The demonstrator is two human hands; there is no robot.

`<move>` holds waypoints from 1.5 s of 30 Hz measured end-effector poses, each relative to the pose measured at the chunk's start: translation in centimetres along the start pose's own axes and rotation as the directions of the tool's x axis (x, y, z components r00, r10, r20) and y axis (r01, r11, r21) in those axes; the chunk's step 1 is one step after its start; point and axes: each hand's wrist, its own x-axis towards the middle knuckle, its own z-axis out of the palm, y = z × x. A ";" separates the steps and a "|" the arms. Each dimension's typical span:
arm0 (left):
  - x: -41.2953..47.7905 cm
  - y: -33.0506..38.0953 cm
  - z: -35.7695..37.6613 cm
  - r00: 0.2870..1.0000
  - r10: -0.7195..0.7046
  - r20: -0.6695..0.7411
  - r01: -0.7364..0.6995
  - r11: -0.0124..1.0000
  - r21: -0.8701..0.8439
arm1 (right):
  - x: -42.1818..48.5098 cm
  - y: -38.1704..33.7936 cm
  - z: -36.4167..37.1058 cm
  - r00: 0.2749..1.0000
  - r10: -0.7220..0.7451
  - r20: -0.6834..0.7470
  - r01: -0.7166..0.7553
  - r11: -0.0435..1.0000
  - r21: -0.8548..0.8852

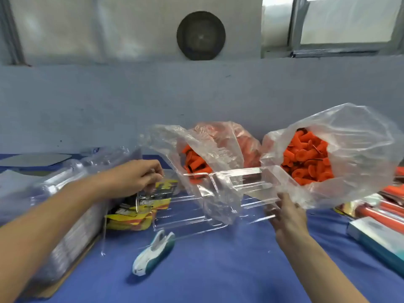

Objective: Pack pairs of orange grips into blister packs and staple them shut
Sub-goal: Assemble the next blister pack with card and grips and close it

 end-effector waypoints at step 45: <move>3.1 4.2 21.8 0.911 -0.067 -0.407 0.003 0.988 -0.155 | 3.1 7.4 -4.1 0.711 0.132 0.690 0.682 -0.367 -0.633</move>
